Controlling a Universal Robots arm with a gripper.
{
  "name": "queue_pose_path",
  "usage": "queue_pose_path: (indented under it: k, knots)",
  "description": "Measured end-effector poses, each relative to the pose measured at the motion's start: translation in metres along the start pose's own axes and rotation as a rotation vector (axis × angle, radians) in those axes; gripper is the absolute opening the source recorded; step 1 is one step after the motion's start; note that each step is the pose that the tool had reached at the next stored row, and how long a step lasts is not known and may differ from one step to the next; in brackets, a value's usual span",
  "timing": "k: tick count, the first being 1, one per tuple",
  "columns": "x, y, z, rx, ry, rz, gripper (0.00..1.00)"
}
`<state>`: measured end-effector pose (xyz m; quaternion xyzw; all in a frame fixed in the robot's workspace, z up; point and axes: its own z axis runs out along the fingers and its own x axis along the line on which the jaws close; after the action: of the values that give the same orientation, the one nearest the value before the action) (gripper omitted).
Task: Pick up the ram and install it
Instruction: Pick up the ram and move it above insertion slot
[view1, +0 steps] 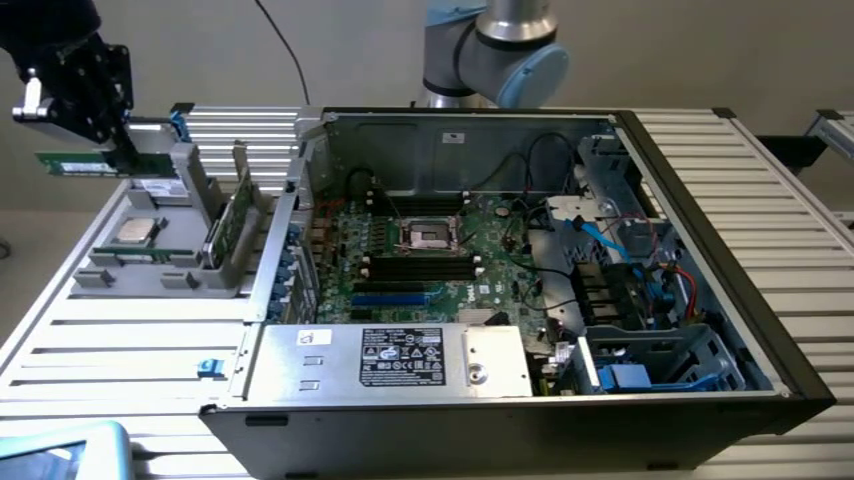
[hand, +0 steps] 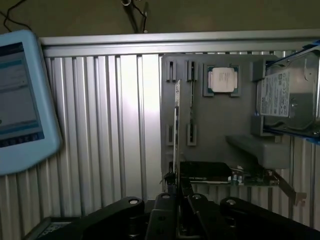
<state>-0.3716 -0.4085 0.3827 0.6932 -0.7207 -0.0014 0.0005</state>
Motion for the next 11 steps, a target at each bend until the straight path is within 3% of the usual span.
queue_pose_path:
  k: [4,11]
  knots:
    - [0.0,-0.0178,-0.0129,-0.0001,-0.0077,0.0,0.15]
    - [0.0,-0.0496,-0.0233,-0.0006,-0.0176,0.0,0.15]
